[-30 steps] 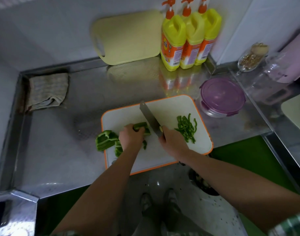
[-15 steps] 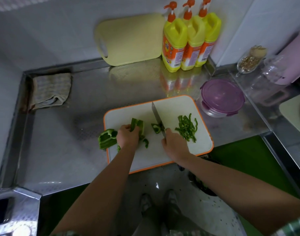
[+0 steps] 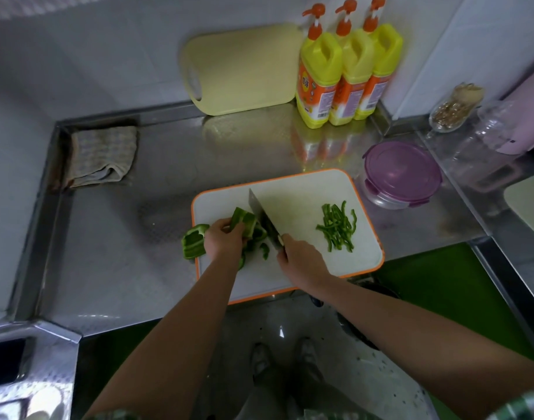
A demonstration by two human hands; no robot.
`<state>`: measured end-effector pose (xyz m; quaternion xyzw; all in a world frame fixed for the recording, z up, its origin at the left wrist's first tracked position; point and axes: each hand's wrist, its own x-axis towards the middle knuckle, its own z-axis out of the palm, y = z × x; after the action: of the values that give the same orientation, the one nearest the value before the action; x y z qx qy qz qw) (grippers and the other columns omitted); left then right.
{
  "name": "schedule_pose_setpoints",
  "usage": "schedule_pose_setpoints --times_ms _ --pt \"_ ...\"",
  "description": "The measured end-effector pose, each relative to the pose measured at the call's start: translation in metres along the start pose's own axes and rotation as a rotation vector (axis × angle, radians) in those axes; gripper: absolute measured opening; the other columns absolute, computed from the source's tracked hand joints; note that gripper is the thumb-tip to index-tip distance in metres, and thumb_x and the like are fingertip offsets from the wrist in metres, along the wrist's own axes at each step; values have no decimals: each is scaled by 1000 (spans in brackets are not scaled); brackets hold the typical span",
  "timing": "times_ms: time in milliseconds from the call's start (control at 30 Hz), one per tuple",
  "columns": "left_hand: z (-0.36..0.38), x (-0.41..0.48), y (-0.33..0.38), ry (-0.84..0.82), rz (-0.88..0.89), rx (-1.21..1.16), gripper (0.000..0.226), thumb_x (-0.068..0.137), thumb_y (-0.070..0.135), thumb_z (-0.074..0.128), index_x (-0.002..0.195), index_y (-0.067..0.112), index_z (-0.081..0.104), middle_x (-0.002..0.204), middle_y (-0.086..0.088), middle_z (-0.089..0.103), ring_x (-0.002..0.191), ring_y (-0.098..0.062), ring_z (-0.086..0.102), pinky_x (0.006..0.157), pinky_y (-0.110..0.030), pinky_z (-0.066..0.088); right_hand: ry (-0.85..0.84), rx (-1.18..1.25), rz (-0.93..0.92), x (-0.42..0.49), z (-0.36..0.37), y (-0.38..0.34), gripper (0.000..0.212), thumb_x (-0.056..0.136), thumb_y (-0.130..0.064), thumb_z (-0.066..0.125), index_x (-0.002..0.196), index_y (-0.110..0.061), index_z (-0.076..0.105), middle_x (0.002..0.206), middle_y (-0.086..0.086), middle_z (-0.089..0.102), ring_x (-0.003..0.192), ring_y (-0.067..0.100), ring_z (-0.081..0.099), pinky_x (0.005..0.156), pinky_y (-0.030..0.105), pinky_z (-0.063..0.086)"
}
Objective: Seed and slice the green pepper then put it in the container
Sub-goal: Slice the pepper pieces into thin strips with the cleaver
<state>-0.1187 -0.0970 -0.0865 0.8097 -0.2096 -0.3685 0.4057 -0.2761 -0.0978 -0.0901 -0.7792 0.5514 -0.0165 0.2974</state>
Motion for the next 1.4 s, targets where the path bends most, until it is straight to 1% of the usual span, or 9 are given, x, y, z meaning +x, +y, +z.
schedule_pose_setpoints --times_ms 167,300,433,600,700,833,933,1200,1400 --pt "18 -6 6 -29 67 92 24 91 22 64 113 13 68 96 -8 70 91 -30 66 83 -43 56 141 73 44 0 -19 21 13 97 -20 42 96 -8 46 65 -1 45 61 23 50 45 28 27" --pt "45 -17 11 -113 150 220 25 89 20 65 112 13 69 97 -10 71 90 -29 65 79 -36 55 212 81 138 -1 -39 49 15 96 -21 45 92 -6 49 77 12 57 72 31 58 56 32 34" --pt "75 -28 9 -212 162 345 27 85 20 69 110 13 68 95 -9 72 89 -28 67 80 -40 57 183 29 203 -4 -40 69 24 97 -30 44 82 -12 48 81 11 60 76 30 59 59 30 35" --pt "88 -28 0 -217 125 389 26 85 19 68 111 14 66 96 -12 71 91 -30 68 80 -42 58 59 7 248 -6 -30 78 36 96 -40 44 75 -12 52 68 4 54 71 28 61 58 31 42" --pt "88 -26 -3 -207 122 398 24 86 21 67 109 17 66 94 -12 72 87 -30 69 78 -41 59 33 65 194 -3 -35 74 23 95 -31 48 81 -13 51 69 2 56 70 27 61 58 32 45" --pt "88 -26 -3 -225 87 343 19 90 21 65 109 19 64 82 -11 72 65 -19 67 56 -25 50 143 60 114 -1 -52 70 13 95 -19 47 84 -16 39 72 2 48 67 22 47 58 29 32" --pt "91 -26 -4 -201 68 291 18 91 20 64 110 21 63 72 -8 70 53 -11 61 46 -21 41 87 42 78 -1 -52 74 16 97 -23 45 83 -18 38 66 -3 42 66 22 46 53 29 28" --pt "95 -23 -5 -186 82 305 23 89 18 66 112 15 63 69 -6 69 67 -19 65 67 -29 54 111 59 49 -5 -45 73 14 98 -21 43 85 -20 37 63 -6 39 64 21 46 51 28 26" --pt "95 -21 -5 -182 56 297 22 87 16 67 109 15 63 71 -7 71 73 -21 68 63 -27 53 91 47 63 -5 -43 72 19 100 -25 40 107 -11 52 74 -1 47 67 19 45 48 22 21"
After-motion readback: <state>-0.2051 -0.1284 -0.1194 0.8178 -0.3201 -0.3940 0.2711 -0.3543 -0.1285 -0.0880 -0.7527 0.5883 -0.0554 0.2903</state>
